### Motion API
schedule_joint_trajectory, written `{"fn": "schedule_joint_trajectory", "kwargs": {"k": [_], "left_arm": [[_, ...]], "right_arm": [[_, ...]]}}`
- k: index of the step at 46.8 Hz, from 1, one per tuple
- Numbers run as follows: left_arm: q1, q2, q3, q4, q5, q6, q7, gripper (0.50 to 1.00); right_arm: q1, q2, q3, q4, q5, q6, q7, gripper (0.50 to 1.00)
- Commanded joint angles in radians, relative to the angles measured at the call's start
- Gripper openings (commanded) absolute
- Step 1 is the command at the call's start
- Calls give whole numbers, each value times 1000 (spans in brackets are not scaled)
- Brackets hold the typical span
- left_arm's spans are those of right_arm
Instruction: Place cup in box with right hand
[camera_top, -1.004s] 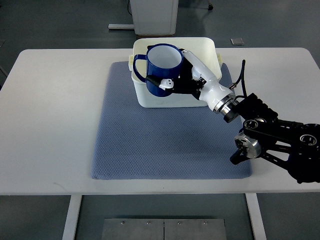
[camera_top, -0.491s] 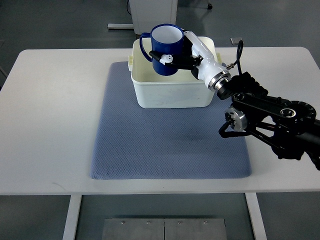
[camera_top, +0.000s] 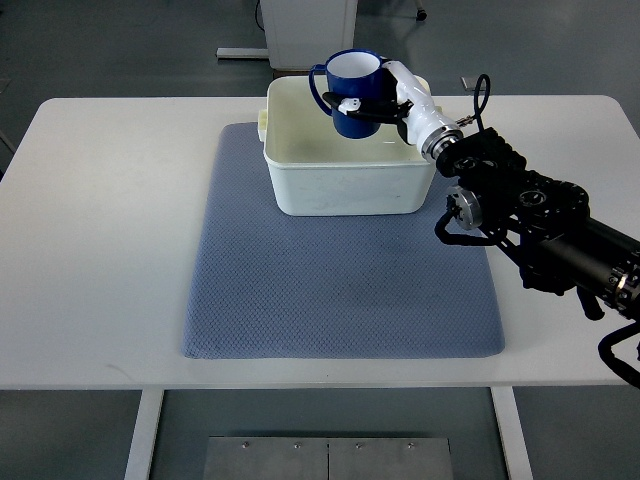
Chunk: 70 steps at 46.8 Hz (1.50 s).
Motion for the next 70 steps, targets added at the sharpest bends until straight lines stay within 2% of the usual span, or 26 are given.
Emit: {"fn": "schedule_joint_trajectory", "kwargs": {"k": [1,29,35,39,42,47,50,54,70], "left_arm": [[0,0,0,1,0,-1,0,1000],[0,0,0,-1,0,1,0,1000],[0,0,0,1,0,1,0,1000],[0,0,0,-1,0,1,1,1000],[0,0,0,1,0,-1,0,1000],[0,0,0,1,0,1,0,1000],[0,0,0,-1,0,-1,0,1000],[0,0,0,1,0,-1,1,1000],[0,0,0,1,0,-1,0,1000]], "right_arm": [[0,0,13,-26,0,7,3,500],[-11,0,35,-33,0,4,11,504],[-19,0,35,-32,0,1,13,617],[-20,0,35,-29,1,1,25,709],[-22,0,35,-30,1,1,46,799],[-26,0,36,-29,1,1,56,909],[-29,0,36,-27,1,1,56,960],[-29,0,36,-26,1,3,56,981],[-31,0,78,-21,3,3,56,989]]}}
